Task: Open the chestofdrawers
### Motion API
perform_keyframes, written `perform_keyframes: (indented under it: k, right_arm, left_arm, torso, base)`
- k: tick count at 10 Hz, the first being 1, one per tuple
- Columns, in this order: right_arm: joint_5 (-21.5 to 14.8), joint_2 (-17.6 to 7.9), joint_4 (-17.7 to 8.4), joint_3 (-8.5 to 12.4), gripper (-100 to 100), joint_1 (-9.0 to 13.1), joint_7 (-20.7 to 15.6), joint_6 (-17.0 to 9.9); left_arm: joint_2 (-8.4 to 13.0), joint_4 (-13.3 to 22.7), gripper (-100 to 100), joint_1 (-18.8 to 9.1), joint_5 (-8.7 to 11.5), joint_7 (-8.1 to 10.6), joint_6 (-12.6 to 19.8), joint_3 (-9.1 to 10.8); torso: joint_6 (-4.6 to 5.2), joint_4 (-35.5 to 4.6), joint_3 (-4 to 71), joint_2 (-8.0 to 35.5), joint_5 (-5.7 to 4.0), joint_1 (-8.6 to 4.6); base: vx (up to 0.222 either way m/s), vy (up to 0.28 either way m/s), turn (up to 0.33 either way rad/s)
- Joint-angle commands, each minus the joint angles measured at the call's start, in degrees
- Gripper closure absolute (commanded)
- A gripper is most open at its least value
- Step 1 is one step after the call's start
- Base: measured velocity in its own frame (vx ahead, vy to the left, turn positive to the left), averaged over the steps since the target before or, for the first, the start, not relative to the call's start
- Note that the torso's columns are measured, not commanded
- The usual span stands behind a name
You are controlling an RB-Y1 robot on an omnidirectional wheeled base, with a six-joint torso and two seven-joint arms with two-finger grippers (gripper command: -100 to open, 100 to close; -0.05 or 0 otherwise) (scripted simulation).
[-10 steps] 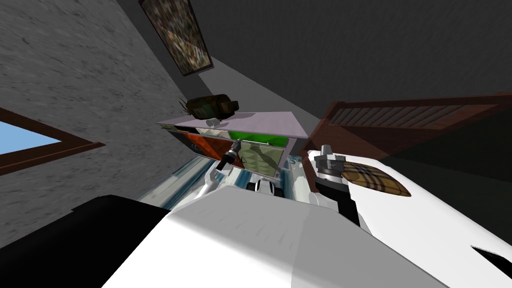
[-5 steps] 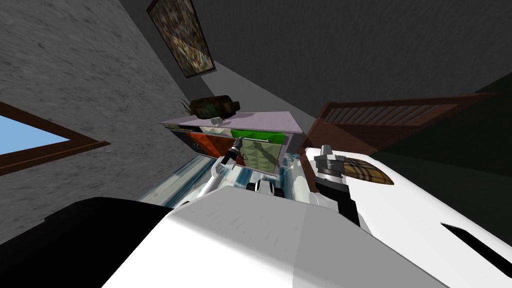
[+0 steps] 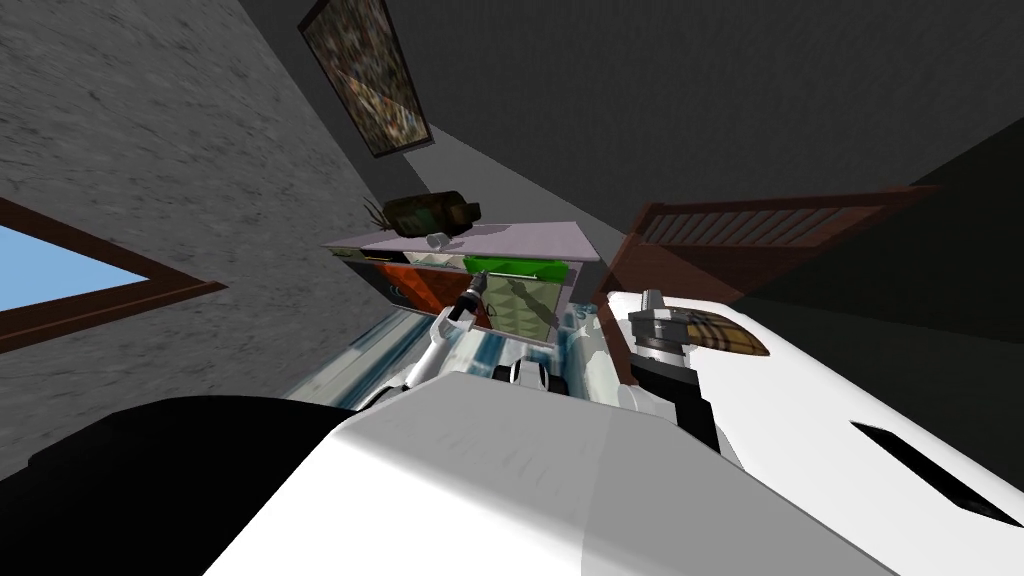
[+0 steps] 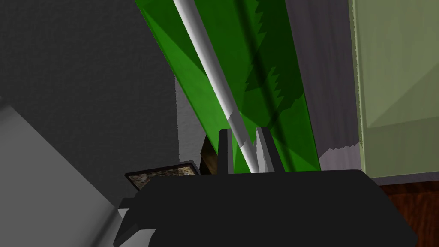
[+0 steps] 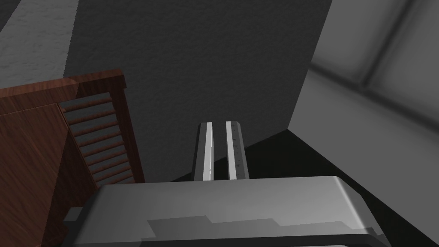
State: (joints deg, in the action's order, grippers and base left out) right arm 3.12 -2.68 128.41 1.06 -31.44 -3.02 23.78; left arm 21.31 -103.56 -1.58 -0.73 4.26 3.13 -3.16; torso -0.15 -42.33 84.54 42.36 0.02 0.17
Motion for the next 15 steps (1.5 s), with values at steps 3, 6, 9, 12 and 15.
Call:
perform_keyframes:
  k: [3,6,9,12,15]
  right_arm:
    - [0.0,0.0,0.0,0.0,0,0.0,0.0,0.0]
    - [0.0,0.0,0.0,0.0,0,0.0,0.0,0.0]
    - [0.0,0.0,0.0,0.0,0,0.0,0.0,0.0]
    - [0.0,0.0,0.0,0.0,0,0.0,0.0,0.0]
    - [0.0,0.0,0.0,0.0,0,-0.01,0.0,0.0]
  left_arm:
    - [-0.53,7.15,100,-6.48,0.09,-0.54,-0.77,0.61]
    - [-1.02,12.03,100,-10.56,0.14,-0.86,-1.19,0.88]
    - [-1.5,16.79,100,-14.57,0.19,-1.19,-1.62,1.15]
    - [-1.98,21.34,100,-18.46,0.24,-1.52,-2.05,1.42]
    - [-2.47,25.99,100,-22.4,0.29,-1.85,-2.48,1.68]
  torso:
    - [0.02,0.0,0.0,0.01,0.0,0.03]
    - [0.03,-0.02,-0.01,0.02,-0.02,-0.08]
    - [0.05,-0.06,-0.08,0.13,-0.03,-0.08]
    - [0.03,-0.11,-0.07,0.11,-0.07,-0.15]
    - [0.12,-0.16,-0.12,0.18,-0.11,-0.24]
  base:
    - [-0.111,0.019,-0.027]
    - [-0.095,0.003,-0.019]
    - [-0.11,0.019,-0.021]
    - [-0.101,0.012,-0.019]
    - [-0.099,0.015,-0.019]
